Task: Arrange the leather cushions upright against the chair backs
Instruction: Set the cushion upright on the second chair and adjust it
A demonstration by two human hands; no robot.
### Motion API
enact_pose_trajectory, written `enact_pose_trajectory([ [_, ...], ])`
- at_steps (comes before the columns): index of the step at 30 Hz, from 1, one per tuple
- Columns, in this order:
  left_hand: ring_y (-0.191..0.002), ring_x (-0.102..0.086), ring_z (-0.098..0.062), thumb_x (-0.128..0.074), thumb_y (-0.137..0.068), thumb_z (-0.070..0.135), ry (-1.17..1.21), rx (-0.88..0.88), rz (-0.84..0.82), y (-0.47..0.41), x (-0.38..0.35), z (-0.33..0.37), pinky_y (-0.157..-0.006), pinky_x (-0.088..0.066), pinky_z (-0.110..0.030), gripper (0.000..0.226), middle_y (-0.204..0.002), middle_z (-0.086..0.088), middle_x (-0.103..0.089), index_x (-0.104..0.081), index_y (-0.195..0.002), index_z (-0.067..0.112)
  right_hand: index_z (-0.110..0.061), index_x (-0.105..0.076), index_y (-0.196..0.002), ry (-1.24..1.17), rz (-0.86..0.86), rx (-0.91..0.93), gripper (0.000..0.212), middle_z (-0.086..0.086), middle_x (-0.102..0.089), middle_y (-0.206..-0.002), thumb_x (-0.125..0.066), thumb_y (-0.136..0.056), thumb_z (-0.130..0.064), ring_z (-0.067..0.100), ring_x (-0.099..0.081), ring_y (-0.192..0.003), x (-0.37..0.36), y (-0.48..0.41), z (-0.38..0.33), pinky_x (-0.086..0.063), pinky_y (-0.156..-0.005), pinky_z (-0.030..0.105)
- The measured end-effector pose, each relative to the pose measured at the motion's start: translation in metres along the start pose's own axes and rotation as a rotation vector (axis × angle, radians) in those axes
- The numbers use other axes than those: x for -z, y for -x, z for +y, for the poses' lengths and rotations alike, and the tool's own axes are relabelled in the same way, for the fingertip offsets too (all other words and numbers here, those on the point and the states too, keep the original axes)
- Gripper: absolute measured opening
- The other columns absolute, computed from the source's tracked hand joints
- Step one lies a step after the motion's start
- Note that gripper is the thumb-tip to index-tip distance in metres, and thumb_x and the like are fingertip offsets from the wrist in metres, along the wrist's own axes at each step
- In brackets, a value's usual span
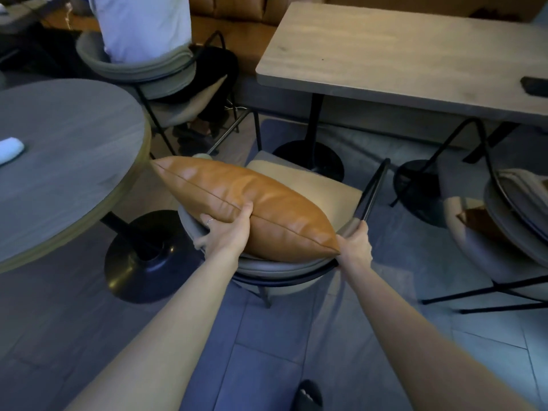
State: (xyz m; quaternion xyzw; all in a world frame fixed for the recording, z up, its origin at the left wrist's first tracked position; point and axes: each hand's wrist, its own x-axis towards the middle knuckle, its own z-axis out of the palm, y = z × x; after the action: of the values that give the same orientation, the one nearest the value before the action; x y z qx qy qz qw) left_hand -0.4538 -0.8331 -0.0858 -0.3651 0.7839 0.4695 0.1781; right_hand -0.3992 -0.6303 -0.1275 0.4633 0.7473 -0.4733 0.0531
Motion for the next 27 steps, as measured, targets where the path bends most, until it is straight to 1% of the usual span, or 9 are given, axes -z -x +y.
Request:
enact_pose_trajectory([
  [2,-0.139,-0.035,-0.049,-0.062,-0.077,0.08,-0.004,-0.008,-0.019,0.001,-0.017,0.013,-0.11,-0.04,-0.054,0.118,-0.159,-0.027,-0.011,0.003,-0.163,0.032,-0.021,-0.023,-0.161,-0.032,0.03,0.04,0.086,0.022,-0.056,-0.145,-0.069,-0.091,-0.037,0.046,-0.055,-0.129,0.009,-0.016,-0.001,-0.048,-0.105,0.051],
  [7,-0.137,-0.037,-0.049,-0.064,-0.077,0.078,-0.016,-0.013,-0.071,0.004,-0.055,0.047,-0.107,-0.045,-0.055,0.12,-0.158,-0.026,-0.012,0.006,-0.162,0.031,-0.027,-0.023,-0.163,-0.185,0.072,0.063,0.085,0.018,-0.049,-0.154,-0.055,-0.088,-0.05,0.044,-0.049,-0.137,0.02,-0.041,0.005,-0.041,-0.112,0.053],
  [10,-0.144,-0.027,-0.051,-0.067,-0.068,0.082,0.008,0.012,-0.126,0.009,-0.079,0.064,-0.109,-0.042,-0.061,0.13,-0.162,-0.028,-0.006,0.011,-0.161,0.034,-0.03,-0.021,-0.164,-0.274,0.092,0.055,0.07,0.015,-0.047,-0.157,-0.051,-0.102,-0.042,0.041,-0.046,-0.141,0.017,-0.049,0.011,-0.038,-0.114,0.054],
  [12,-0.147,-0.023,-0.05,-0.066,-0.065,0.082,0.01,0.02,-0.168,0.016,-0.093,0.069,-0.11,-0.039,-0.064,0.134,-0.164,-0.028,-0.004,0.015,-0.16,0.035,-0.032,-0.018,-0.165,-0.334,0.105,0.05,0.068,0.014,-0.045,-0.159,-0.048,-0.104,-0.04,0.04,-0.044,-0.142,0.015,-0.053,0.014,-0.037,-0.116,0.055],
  [15,-0.145,-0.029,-0.048,-0.068,-0.067,0.08,0.042,0.024,-0.206,0.024,-0.104,0.066,-0.111,-0.04,-0.062,0.132,-0.165,-0.027,-0.006,0.014,-0.16,0.036,-0.029,-0.016,-0.165,-0.386,0.114,0.005,0.071,0.013,-0.045,-0.159,-0.049,-0.104,-0.039,0.04,-0.045,-0.142,0.013,-0.054,0.015,-0.039,-0.115,0.053],
  [18,-0.142,-0.032,-0.046,-0.069,-0.069,0.078,0.105,0.015,-0.22,0.021,-0.097,0.06,-0.11,-0.039,-0.065,0.125,-0.165,-0.02,-0.012,0.006,-0.162,0.038,-0.03,-0.011,-0.165,-0.4,0.089,-0.023,0.085,0.013,-0.046,-0.159,-0.057,-0.096,-0.044,0.041,-0.049,-0.137,0.007,-0.044,0.016,-0.046,-0.109,0.059],
  [21,-0.14,-0.037,-0.048,-0.068,-0.055,0.083,0.251,0.079,-0.25,0.007,-0.078,0.056,-0.109,-0.038,-0.068,0.132,-0.166,-0.015,-0.023,-0.001,-0.161,0.04,-0.034,-0.005,-0.165,-0.442,0.031,-0.057,0.106,0.012,-0.038,-0.164,-0.067,-0.082,-0.054,0.042,-0.045,-0.142,-0.007,-0.027,0.016,-0.047,-0.107,0.063],
  [25,-0.139,-0.041,-0.047,-0.071,-0.072,0.074,0.33,0.085,-0.245,-0.013,-0.048,0.054,-0.105,-0.041,-0.071,0.119,-0.164,-0.014,-0.03,-0.002,-0.161,0.036,-0.039,0.006,-0.163,-0.488,-0.027,-0.122,0.141,0.01,-0.031,-0.168,-0.073,-0.052,-0.071,0.041,-0.04,-0.146,-0.035,-0.005,0.011,-0.046,-0.109,0.063],
  [27,-0.141,-0.04,-0.046,-0.073,-0.074,0.071,0.322,0.026,-0.221,-0.024,-0.034,0.056,-0.106,-0.042,-0.07,0.118,-0.165,-0.014,-0.028,-0.001,-0.161,0.037,-0.039,0.012,-0.162,-0.51,-0.046,-0.165,0.143,0.013,-0.032,-0.166,-0.078,-0.055,-0.068,0.042,-0.041,-0.145,-0.052,0.005,0.005,-0.046,-0.109,0.064],
])
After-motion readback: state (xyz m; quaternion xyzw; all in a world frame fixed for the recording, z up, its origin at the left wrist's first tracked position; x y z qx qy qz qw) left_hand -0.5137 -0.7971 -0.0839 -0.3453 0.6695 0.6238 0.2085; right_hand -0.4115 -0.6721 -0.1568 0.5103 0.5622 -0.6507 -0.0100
